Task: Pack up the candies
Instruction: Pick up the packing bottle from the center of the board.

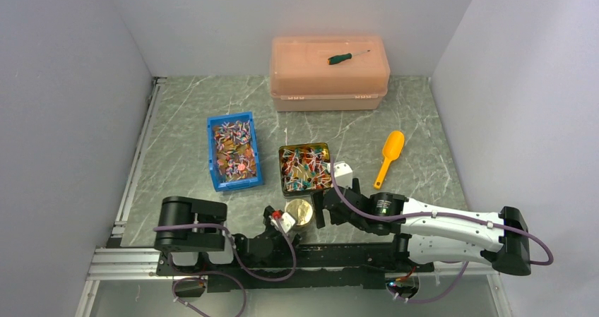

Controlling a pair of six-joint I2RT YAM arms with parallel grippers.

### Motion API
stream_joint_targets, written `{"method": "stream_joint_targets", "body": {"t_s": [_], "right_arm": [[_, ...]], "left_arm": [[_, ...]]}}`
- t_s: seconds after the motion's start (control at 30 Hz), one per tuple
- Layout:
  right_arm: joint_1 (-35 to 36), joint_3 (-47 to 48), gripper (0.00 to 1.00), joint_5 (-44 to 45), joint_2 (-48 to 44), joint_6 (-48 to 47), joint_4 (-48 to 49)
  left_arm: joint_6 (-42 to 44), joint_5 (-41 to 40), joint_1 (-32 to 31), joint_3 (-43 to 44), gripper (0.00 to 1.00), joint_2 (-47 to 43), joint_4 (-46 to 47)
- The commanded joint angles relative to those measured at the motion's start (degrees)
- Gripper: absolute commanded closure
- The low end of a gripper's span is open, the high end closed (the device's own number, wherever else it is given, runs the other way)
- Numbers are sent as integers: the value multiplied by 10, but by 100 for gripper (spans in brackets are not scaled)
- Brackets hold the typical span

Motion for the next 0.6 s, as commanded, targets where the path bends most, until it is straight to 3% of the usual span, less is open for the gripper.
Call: {"method": "stream_joint_targets", "body": {"t_s": [0.0, 0.57], "right_arm": [[-2, 2, 0, -6, 1, 15, -1], [-3, -4, 0, -8, 16, 19, 15]], "left_arm": [[57, 14, 4, -11, 4, 46, 171], [56, 72, 67, 8, 2, 85, 211]]}}
